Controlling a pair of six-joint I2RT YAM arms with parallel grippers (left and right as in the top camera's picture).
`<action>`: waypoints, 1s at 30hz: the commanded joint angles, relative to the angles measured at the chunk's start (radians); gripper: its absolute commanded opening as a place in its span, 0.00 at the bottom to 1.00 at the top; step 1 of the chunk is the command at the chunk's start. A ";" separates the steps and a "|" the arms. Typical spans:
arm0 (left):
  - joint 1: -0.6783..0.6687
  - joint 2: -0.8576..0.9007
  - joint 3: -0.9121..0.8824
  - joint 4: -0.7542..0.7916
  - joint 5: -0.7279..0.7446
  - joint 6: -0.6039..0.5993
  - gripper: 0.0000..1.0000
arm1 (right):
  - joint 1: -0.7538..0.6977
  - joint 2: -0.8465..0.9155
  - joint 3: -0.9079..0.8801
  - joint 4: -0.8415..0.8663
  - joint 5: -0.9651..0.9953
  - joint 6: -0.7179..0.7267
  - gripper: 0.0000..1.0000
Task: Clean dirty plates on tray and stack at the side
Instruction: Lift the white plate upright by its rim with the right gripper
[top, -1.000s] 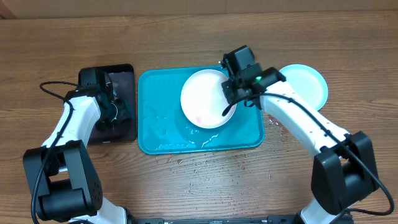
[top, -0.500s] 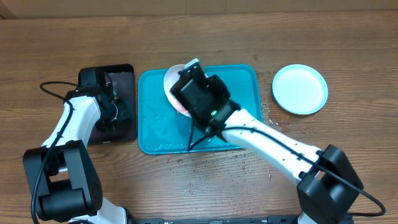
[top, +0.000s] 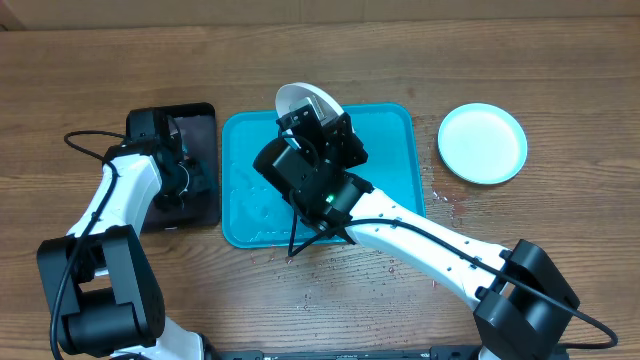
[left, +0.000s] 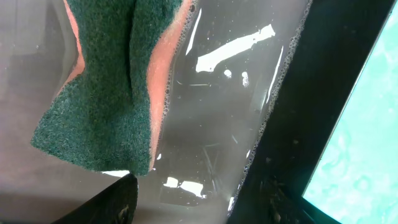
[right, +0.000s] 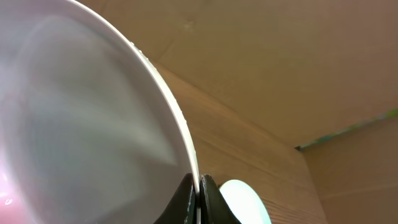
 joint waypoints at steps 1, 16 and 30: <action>0.003 -0.013 0.021 0.003 0.010 -0.010 0.64 | 0.006 -0.042 0.027 0.011 0.078 0.003 0.04; 0.003 -0.013 0.021 0.003 0.010 -0.010 0.65 | 0.006 -0.042 0.027 0.019 0.081 0.003 0.04; 0.003 -0.013 0.021 0.003 0.010 -0.010 0.68 | 0.006 -0.042 0.027 0.022 0.081 0.003 0.04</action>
